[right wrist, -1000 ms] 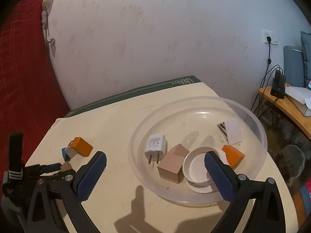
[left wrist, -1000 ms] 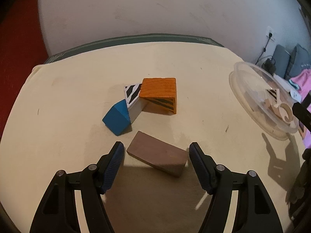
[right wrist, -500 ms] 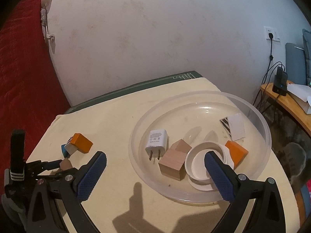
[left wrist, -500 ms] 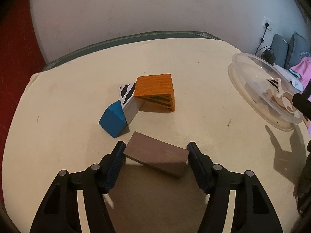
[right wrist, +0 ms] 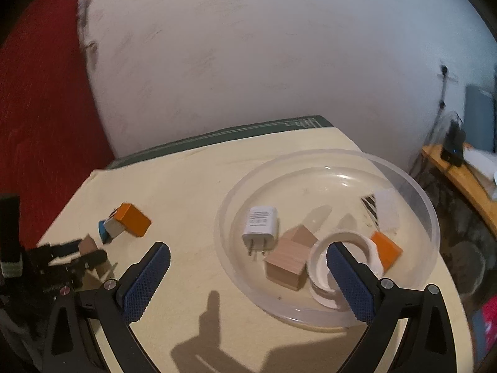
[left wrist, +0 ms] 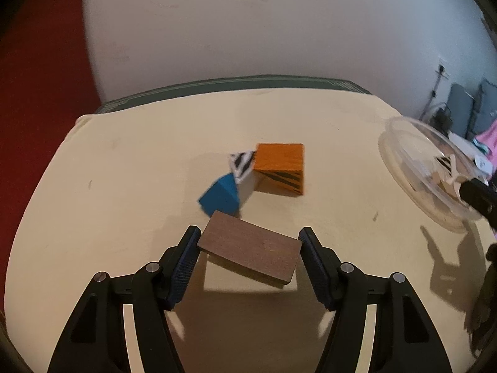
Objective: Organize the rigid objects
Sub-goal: 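Grasp the brown flat block with the left gripper and lift it, then grasp the orange block with the right gripper while the left gripper holds the brown block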
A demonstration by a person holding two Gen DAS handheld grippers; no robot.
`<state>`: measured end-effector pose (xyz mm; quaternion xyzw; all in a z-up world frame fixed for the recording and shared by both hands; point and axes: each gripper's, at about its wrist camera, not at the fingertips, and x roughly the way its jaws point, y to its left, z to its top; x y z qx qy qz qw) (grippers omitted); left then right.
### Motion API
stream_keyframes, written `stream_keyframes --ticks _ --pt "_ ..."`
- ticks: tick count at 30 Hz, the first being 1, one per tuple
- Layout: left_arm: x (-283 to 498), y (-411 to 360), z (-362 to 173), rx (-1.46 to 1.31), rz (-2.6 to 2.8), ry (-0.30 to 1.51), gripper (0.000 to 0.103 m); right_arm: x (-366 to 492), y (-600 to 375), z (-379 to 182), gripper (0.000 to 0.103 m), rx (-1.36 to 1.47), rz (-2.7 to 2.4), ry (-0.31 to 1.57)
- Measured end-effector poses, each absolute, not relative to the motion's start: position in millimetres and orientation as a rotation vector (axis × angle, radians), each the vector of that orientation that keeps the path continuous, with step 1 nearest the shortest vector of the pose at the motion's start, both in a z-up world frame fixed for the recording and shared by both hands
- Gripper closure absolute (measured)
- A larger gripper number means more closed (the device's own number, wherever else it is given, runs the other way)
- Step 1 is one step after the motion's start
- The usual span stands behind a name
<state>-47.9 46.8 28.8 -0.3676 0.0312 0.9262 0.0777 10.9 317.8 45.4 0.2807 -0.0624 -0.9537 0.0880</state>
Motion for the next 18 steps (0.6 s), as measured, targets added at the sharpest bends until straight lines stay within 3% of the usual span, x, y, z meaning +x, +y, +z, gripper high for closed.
stream_keyframes --ticks 5,18 --pt "-48 35 34 -1.087 2.819 0.031 0.037 5 284 51 0.0 0.829 -2.729 -0.002" --pt "-43 18 41 -1.046 2.869 -0.055 0.037 -48 214 39 0.003 0.933 -2.519 0.166"
